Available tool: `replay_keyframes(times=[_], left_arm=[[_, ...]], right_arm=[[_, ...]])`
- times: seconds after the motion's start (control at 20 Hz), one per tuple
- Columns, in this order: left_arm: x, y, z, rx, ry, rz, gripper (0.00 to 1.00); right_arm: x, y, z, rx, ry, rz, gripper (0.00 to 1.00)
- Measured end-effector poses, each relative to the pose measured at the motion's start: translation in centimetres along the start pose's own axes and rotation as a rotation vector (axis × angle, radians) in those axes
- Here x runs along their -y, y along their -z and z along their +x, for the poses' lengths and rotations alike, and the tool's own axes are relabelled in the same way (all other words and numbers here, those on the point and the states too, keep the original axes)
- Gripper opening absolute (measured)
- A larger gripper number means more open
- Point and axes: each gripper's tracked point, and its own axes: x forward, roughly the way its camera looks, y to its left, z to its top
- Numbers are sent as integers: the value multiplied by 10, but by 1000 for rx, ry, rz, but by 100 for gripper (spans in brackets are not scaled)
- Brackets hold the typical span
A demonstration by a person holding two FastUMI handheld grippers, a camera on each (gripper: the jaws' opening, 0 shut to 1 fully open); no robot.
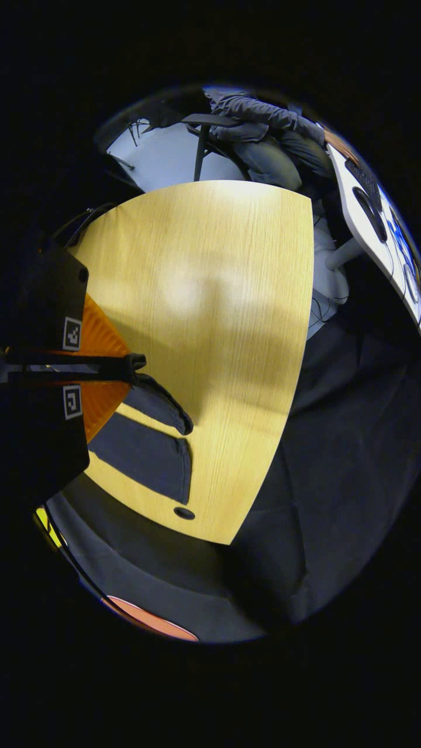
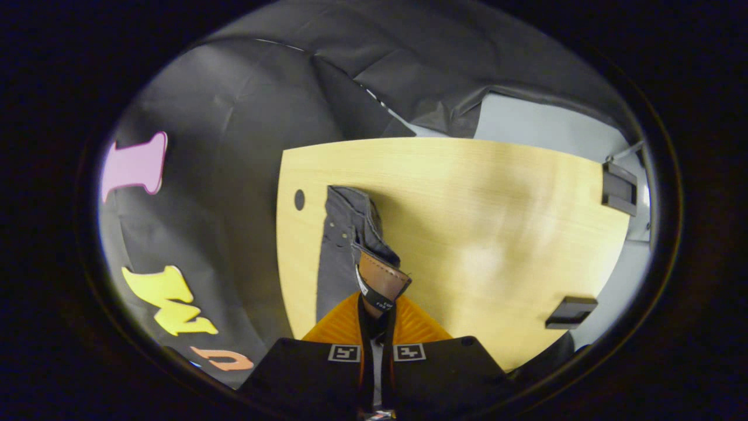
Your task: Grasp the waist and the cuffs of the jeans and fold them to make the two legs overlap; first hold the waist and fold one-third of the jeans toward the cuffs, then hold the cuffs and fold the remaining one-third in the same direction to finish folding.
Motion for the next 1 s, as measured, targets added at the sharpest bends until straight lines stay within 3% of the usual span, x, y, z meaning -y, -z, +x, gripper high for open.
replay_keyframes(times=[0.15, 0.2, 0.25, 0.55, 0.85, 0.9, 1.0], left_arm=[[35, 2, -7, -5, 3, -34, 8], [45, 2, -6, -13, -5, -54, 7], [56, 2, -4, -21, -12, -71, 7], [120, -1, 26, -24, -62, -85, 7], [188, 1, 89, -29, -82, 15, 8], [194, 2, 102, -33, -85, 32, 8], [205, 1, 128, -35, -92, 59, 11]], right_arm=[[-30, -9, 5, -29, -38, 75, 6], [-41, -13, 8, -42, -53, 114, 2], [-48, -19, 13, -51, -58, 142, 6], [-90, -38, 64, -72, -50, 231, 6], [-104, -55, 122, -47, 5, 215, 5], [-103, -58, 134, -43, 16, 222, 1], [-100, -62, 150, -40, 25, 233, 6]])
